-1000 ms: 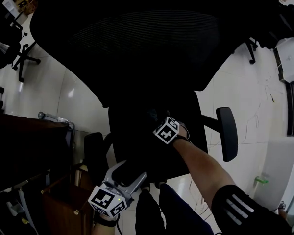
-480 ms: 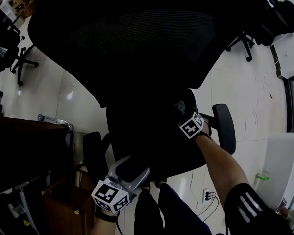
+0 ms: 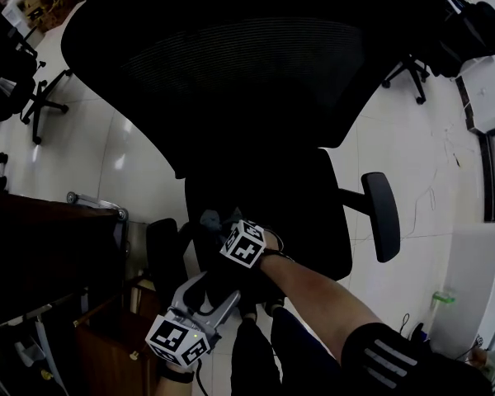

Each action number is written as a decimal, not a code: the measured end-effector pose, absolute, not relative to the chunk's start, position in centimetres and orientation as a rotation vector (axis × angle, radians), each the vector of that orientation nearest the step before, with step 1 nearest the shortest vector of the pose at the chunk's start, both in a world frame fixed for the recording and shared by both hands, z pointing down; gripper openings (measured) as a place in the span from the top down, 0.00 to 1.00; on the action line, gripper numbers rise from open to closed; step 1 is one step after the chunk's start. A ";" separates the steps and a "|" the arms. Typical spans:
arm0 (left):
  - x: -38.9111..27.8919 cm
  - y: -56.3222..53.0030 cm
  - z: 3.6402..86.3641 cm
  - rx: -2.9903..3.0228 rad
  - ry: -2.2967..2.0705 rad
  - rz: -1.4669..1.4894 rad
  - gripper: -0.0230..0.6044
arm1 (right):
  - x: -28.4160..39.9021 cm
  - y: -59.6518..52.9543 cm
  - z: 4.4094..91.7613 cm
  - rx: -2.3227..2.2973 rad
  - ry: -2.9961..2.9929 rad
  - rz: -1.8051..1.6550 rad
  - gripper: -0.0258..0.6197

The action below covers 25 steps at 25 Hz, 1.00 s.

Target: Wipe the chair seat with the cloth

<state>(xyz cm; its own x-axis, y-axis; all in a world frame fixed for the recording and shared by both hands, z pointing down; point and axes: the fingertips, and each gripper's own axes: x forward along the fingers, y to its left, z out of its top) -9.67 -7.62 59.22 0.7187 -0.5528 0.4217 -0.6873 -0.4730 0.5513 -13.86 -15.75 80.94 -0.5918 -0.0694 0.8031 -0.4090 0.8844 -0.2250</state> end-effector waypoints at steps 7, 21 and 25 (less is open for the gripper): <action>-11.0 -6.2 59.6 2.180 -0.948 0.247 0.48 | -17.2 -12.9 82.6 0.254 -2.172 0.443 0.92; -6.1 -5.1 59.8 2.216 -0.833 0.261 0.48 | 10.9 -15.6 85.3 0.540 -1.794 0.407 0.92; -4.9 -4.7 60.0 2.222 -0.808 0.271 0.48 | 16.5 -15.9 84.4 0.654 -1.720 0.453 0.92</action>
